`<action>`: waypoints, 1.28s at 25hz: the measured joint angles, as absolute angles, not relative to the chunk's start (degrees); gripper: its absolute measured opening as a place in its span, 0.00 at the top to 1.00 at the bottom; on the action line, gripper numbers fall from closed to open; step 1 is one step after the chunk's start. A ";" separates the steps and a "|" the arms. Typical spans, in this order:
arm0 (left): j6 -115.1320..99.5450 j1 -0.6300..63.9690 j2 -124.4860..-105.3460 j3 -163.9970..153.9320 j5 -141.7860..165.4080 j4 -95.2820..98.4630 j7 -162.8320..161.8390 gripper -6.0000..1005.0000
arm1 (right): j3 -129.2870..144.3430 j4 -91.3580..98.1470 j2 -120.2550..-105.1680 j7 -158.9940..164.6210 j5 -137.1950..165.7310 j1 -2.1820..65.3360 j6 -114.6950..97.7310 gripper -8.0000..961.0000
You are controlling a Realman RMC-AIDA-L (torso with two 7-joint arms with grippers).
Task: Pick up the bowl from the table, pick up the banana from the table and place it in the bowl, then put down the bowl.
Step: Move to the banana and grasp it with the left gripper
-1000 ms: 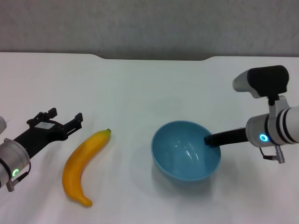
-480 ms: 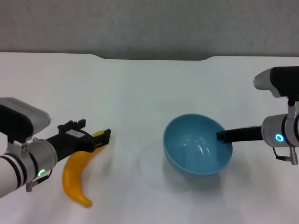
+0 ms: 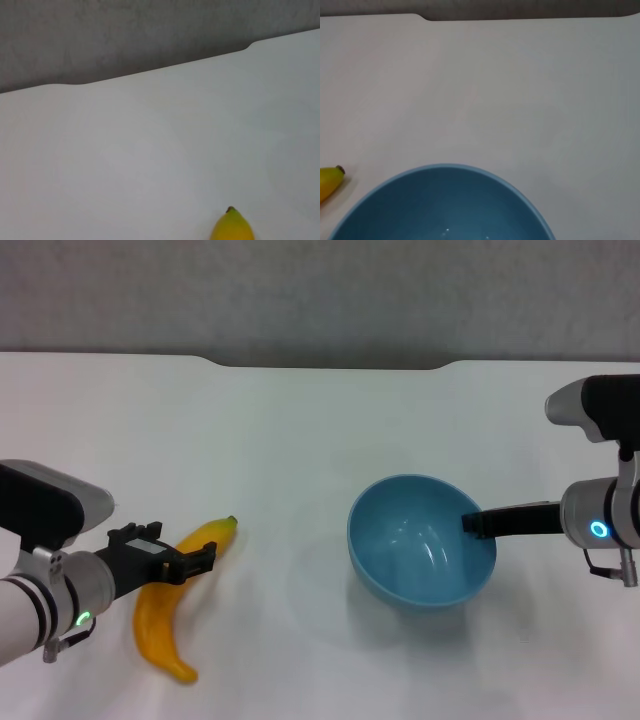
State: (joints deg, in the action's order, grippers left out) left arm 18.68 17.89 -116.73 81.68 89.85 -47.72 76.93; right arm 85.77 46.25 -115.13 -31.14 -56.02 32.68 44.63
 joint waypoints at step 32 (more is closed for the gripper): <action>19.77 18.91 -116.47 81.73 92.29 -43.33 73.74 0.20 | 85.66 49.18 -115.14 -31.29 -56.16 31.45 45.26 0.90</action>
